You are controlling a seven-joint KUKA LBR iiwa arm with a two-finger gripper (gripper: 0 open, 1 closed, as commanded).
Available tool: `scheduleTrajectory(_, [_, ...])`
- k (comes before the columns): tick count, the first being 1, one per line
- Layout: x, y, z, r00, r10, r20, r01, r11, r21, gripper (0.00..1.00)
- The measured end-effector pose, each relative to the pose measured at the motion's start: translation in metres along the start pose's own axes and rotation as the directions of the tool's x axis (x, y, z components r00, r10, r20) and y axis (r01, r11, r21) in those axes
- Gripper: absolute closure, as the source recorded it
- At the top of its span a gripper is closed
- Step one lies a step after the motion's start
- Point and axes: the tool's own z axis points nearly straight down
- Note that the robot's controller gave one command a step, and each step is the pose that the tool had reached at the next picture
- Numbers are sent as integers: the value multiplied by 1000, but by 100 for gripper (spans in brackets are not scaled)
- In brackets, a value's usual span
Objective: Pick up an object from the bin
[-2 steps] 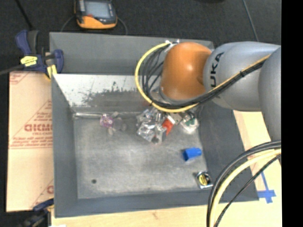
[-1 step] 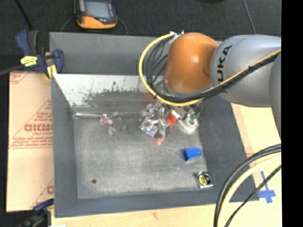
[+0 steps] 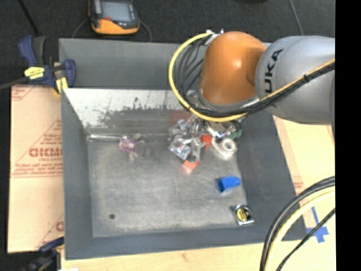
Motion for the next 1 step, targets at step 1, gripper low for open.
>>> scheduleTrajectory(1, [-1,0,-14,1000,6,2,-6,1000,-1,100])
